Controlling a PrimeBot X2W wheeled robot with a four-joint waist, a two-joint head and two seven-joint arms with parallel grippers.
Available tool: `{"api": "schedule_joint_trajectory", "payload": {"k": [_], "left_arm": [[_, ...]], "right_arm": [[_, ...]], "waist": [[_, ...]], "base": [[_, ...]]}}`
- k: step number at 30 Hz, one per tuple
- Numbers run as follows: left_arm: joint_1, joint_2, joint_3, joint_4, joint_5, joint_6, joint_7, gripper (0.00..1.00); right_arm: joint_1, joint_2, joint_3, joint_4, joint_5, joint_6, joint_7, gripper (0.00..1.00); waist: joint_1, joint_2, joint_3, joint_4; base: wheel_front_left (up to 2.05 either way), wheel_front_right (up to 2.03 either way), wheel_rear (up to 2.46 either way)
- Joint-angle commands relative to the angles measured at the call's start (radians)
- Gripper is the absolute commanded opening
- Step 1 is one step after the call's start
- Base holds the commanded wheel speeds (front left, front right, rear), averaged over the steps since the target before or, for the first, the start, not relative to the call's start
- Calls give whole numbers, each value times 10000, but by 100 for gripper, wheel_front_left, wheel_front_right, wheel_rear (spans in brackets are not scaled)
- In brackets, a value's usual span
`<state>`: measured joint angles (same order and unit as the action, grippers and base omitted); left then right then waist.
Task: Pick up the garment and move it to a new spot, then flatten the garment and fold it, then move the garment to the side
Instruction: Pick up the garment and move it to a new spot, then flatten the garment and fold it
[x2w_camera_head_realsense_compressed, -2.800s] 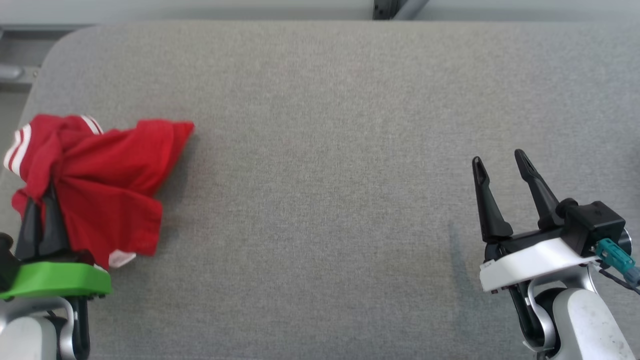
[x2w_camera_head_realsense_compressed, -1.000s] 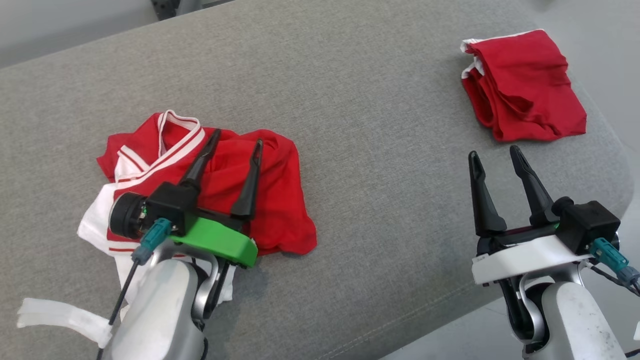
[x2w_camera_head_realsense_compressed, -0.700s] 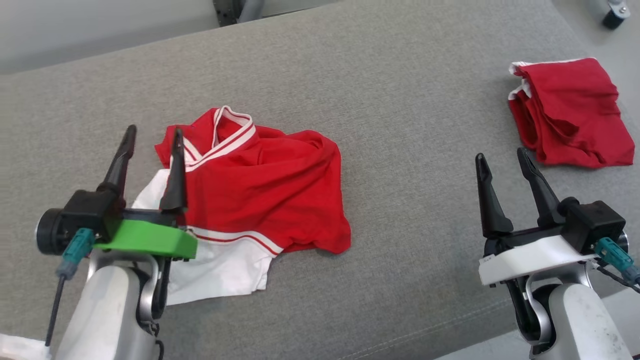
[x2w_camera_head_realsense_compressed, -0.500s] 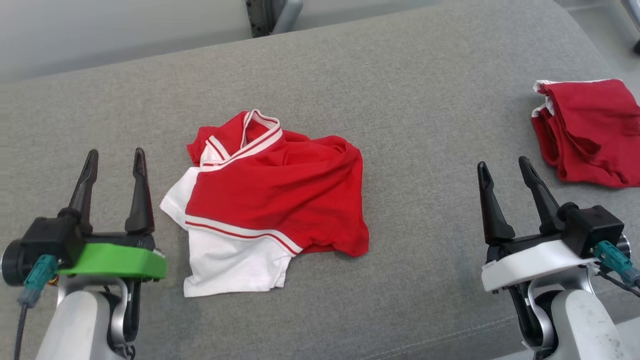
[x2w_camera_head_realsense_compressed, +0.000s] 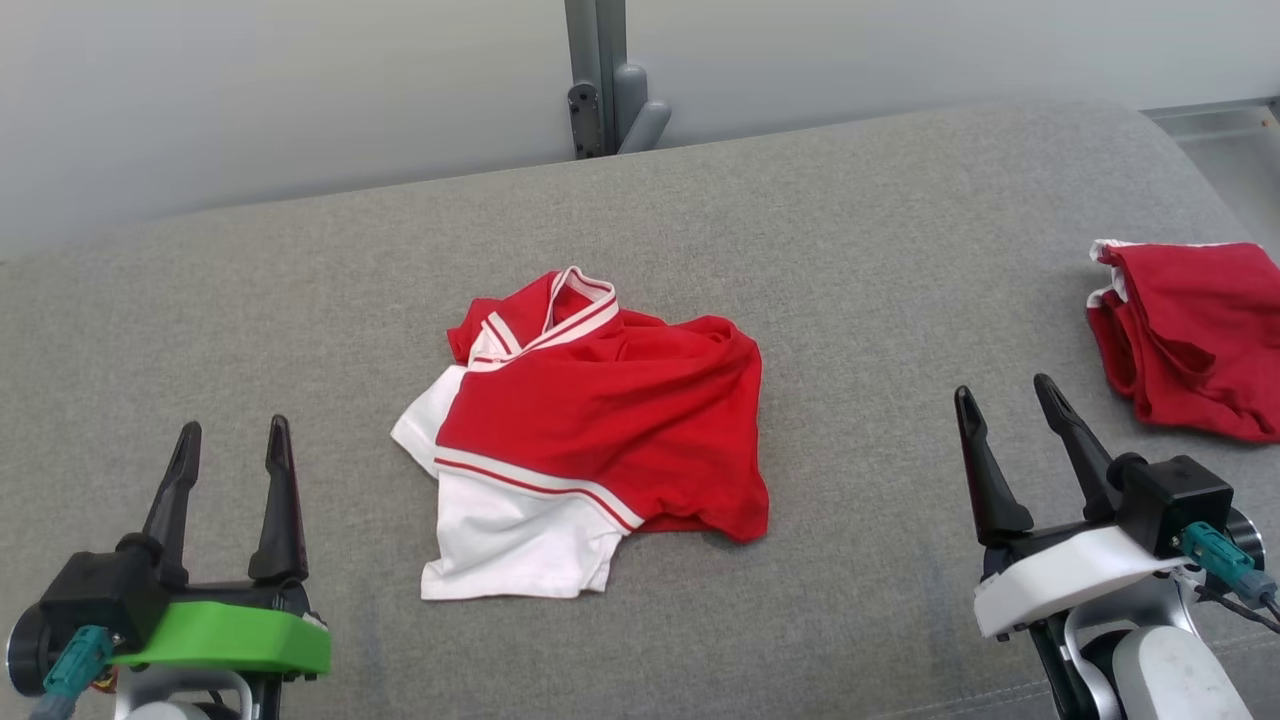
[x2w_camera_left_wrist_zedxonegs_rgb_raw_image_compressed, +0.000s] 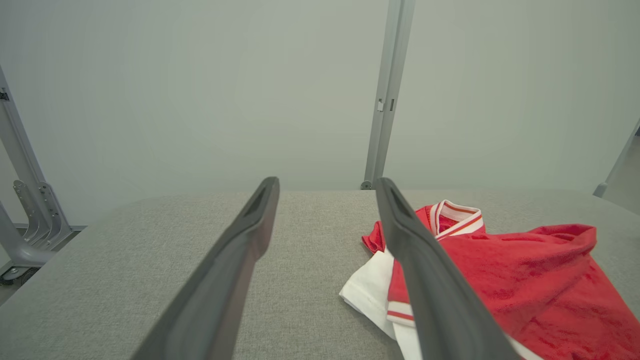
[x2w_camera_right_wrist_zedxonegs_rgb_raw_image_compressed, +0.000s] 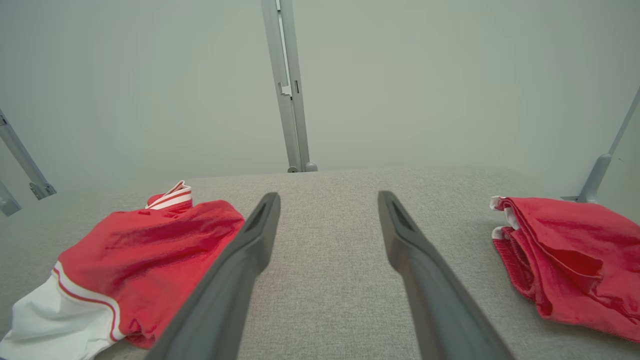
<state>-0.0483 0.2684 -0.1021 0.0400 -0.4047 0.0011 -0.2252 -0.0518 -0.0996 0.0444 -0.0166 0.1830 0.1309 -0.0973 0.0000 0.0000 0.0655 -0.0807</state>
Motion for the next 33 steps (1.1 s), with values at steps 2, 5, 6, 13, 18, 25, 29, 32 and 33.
{"api": "schedule_joint_trajectory", "payload": {"k": [2,5,6,13,18,25,29,32,33], "left_arm": [[319,-22,-31,-96,-110,99,76,100],[579,-36,-69,-257,-94,186,172,100],[654,-38,-77,-297,-66,211,189,100],[867,-5,-147,-576,-73,345,363,100],[726,49,-180,-622,-92,317,377,100],[552,133,-206,-557,-103,327,329,100],[528,147,-222,-560,-105,373,308,100],[495,166,-224,-598,-100,423,311,100],[493,170,-231,-603,-99,423,310,100]], "right_arm": [[225,-89,0,6,62,-4,54,100],[367,-151,-52,-85,48,-4,123,100],[414,-159,-59,-107,47,-4,132,100],[534,-140,-182,-272,64,-4,200,100],[526,-92,-269,-353,21,-4,209,100],[480,-37,-306,-358,0,-4,188,100],[473,-17,-325,-339,-10,-4,153,100],[413,-9,-334,-363,6,-4,145,100],[398,-7,-344,-358,8,-4,127,100]], "waist": [[0,0,-357,132],[0,0,-484,159],[0,0,-519,165],[0,0,-509,232],[0,0,-423,284],[0,0,-391,278],[0,0,-374,274],[0,0,-318,260],[0,0,-311,259]], "base": [[0,0,0],[0,0,0],[0,0,0],[0,0,0],[0,0,0],[0,0,0],[0,0,0],[0,0,0],[0,0,0]]}}
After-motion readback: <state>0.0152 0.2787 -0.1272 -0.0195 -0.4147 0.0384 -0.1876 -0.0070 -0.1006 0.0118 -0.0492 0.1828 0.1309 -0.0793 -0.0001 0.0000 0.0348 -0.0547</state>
